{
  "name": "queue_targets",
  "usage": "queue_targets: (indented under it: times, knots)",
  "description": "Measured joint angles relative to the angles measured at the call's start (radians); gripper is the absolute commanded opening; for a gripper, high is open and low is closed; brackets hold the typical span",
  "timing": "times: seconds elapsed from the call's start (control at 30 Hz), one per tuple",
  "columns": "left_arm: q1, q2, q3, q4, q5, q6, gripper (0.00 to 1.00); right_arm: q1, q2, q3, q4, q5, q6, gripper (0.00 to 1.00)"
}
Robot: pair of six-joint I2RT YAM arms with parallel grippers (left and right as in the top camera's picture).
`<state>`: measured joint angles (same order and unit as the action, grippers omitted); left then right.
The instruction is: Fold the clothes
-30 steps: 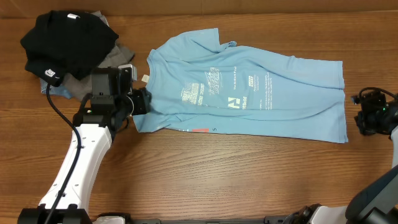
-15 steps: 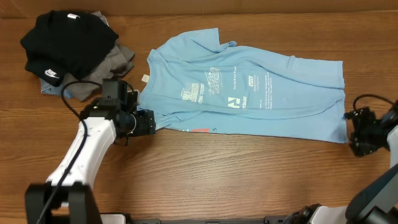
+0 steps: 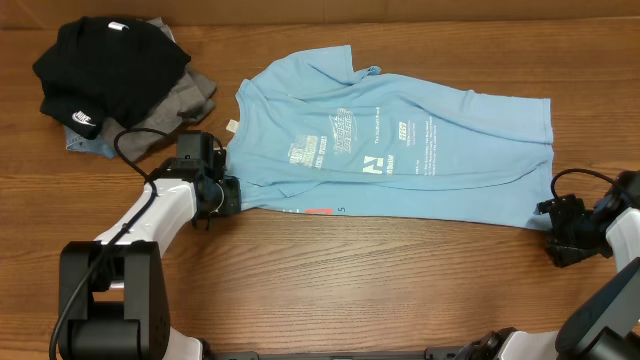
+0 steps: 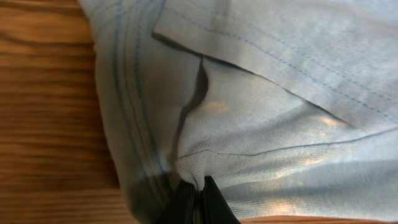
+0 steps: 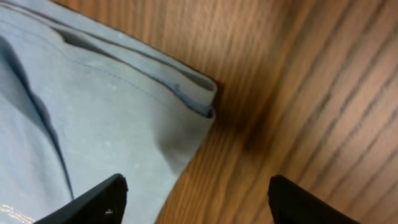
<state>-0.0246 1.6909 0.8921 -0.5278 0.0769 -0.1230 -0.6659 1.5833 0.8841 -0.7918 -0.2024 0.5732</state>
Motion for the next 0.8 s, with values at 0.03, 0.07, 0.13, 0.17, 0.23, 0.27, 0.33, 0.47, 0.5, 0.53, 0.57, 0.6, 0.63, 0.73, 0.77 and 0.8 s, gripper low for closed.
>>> queue_targets:
  times: [0.03, 0.07, 0.13, 0.17, 0.23, 0.27, 0.33, 0.47, 0.5, 0.53, 0.57, 0.6, 0.63, 0.73, 0.77, 0.8]
  knots:
    - [0.007, 0.000, 0.003, -0.007, -0.006, 0.000, 0.04, 0.001, 0.000, -0.001, -0.013, -0.004, -0.007, 0.73]
    - [0.019, 0.000, 0.010, -0.018, -0.012, 0.000, 0.04, 0.004, 0.000, -0.003, -0.020, -0.012, -0.021, 0.73]
    - [0.053, 0.000, 0.031, -0.033, -0.020, 0.000, 0.04, 0.019, 0.000, -0.015, -0.019, -0.028, -0.049, 0.73]
    - [0.073, 0.000, 0.042, -0.033, -0.022, 0.000, 0.04, 0.030, 0.000, -0.022, -0.010, -0.033, -0.058, 0.73]
    - [0.103, -0.002, 0.058, -0.032, -0.023, 0.000, 0.04, 0.061, 0.000, -0.040, 0.027, -0.044, -0.076, 0.73]
    - [0.116, -0.005, 0.063, -0.033, -0.023, 0.000, 0.04, 0.076, 0.000, -0.047, 0.038, -0.046, -0.079, 0.74]
    - [0.132, -0.011, 0.065, -0.035, -0.029, 0.000, 0.04, 0.117, 0.000, -0.067, 0.072, -0.053, -0.093, 0.73]
    - [0.131, -0.012, 0.065, -0.053, -0.030, 0.000, 0.04, 0.196, -0.002, -0.090, 0.115, -0.047, -0.114, 0.54]
    - [0.131, -0.013, 0.065, -0.056, -0.030, 0.000, 0.04, 0.207, -0.002, -0.093, 0.117, -0.045, -0.119, 0.45]
    - [0.131, -0.013, 0.065, -0.060, -0.030, 0.000, 0.04, 0.220, -0.002, -0.098, 0.114, -0.044, -0.117, 0.36]
    - [0.132, -0.013, 0.065, -0.066, -0.031, 0.000, 0.04, 0.229, -0.002, -0.102, 0.104, -0.039, -0.111, 0.29]
    - [0.132, -0.013, 0.065, -0.072, -0.032, 0.000, 0.04, 0.233, -0.001, -0.106, 0.088, -0.035, -0.108, 0.22]
    - [0.132, -0.013, 0.065, -0.079, -0.034, 0.000, 0.04, 0.235, -0.001, -0.110, 0.067, -0.026, -0.107, 0.17]
    - [0.139, -0.013, 0.066, -0.099, -0.037, 0.000, 0.04, 0.228, -0.002, -0.111, -0.005, 0.010, -0.077, 0.12]
    - [0.143, -0.013, 0.066, -0.110, -0.039, 0.000, 0.04, 0.227, -0.002, -0.110, -0.023, 0.020, -0.072, 0.11]
    - [0.148, -0.013, 0.067, -0.129, -0.045, -0.004, 0.04, 0.222, -0.002, -0.108, -0.066, 0.041, -0.057, 0.12]
